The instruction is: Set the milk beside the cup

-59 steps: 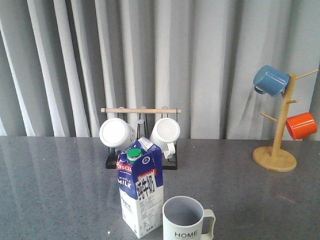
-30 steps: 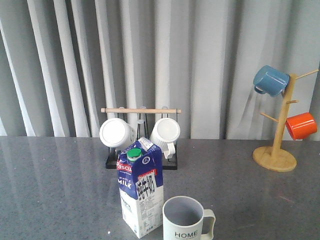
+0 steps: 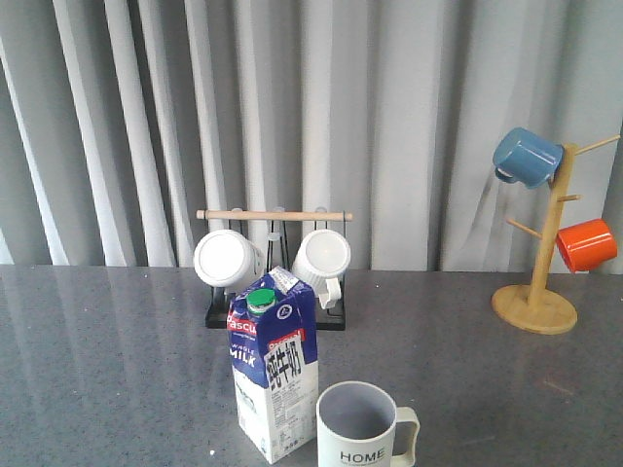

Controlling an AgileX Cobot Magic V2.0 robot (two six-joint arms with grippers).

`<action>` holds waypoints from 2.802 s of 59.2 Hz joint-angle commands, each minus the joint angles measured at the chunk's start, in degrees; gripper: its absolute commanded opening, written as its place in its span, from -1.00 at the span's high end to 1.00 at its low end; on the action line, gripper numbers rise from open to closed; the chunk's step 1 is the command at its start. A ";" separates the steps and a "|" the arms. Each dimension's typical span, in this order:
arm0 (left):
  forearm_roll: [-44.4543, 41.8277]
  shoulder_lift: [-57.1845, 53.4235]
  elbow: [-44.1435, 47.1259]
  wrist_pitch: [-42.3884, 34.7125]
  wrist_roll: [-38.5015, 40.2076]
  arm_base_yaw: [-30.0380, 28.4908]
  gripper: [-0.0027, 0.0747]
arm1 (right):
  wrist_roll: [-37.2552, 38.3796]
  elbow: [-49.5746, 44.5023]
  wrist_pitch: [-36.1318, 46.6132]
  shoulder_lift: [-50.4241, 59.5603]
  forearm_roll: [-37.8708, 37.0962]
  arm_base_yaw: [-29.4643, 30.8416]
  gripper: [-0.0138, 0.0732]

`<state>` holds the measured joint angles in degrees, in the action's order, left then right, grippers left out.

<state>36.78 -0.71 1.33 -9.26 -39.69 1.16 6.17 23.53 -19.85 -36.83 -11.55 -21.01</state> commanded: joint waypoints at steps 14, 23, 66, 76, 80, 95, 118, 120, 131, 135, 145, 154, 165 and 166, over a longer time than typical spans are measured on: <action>-0.62 -0.56 -1.15 14.45 -1.50 0.11 0.95 | -0.08 1.59 3.56 0.18 -0.73 -0.02 0.69; -8.30 -0.56 -1.15 13.64 3.13 0.11 0.95 | -0.08 1.59 3.56 0.18 -0.73 -0.02 0.69; -39.83 -0.56 -1.51 14.85 38.96 0.11 0.95 | -0.08 1.59 3.56 0.18 -0.73 -0.02 0.69; -39.87 -0.56 -1.56 14.85 38.96 0.11 0.95 | -0.08 1.59 3.56 0.18 -0.73 -0.02 0.69; -39.87 -0.56 -1.56 14.85 38.96 0.11 0.95 | -0.08 1.59 3.56 0.18 -0.73 -0.02 0.69; -39.87 -0.56 -1.56 14.85 38.96 0.11 0.95 | -0.08 1.59 3.56 0.18 -0.73 -0.02 0.69; -39.87 -0.56 -1.56 14.85 38.96 0.11 0.95 | -0.08 1.59 3.56 0.12 -0.95 -0.02 0.69; -39.87 -0.56 -1.56 14.85 38.96 0.11 0.95 | -0.08 1.59 3.56 -0.02 -0.92 -0.02 0.69; -39.87 -0.56 -1.56 14.85 38.96 0.11 0.95 | -0.08 0.86 2.44 3.56 -4.46 0.65 0.69; -39.87 -0.56 -1.56 14.85 38.96 0.11 0.95 | 0.18 -1.91 6.37 6.64 -4.37 3.17 0.69; -39.87 -0.56 -1.56 14.85 38.96 0.11 0.95 | 1.74 -13.82 19.03 18.61 -3.43 12.37 0.69; -39.87 -0.56 -1.56 14.85 38.96 0.11 0.95 | 4.67 -20.34 21.93 27.26 -3.23 20.00 0.69; -39.87 -0.56 -1.56 14.85 38.96 0.11 0.95 | 4.17 -23.07 20.43 33.00 -3.30 23.02 0.69; -39.87 -0.56 -1.56 14.85 38.96 0.11 0.95 | 4.17 -23.07 19.85 33.20 -3.30 23.02 0.69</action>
<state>-3.18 -0.71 1.33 9.50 -1.36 1.16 10.72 -0.81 -2.79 -4.48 -14.56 1.44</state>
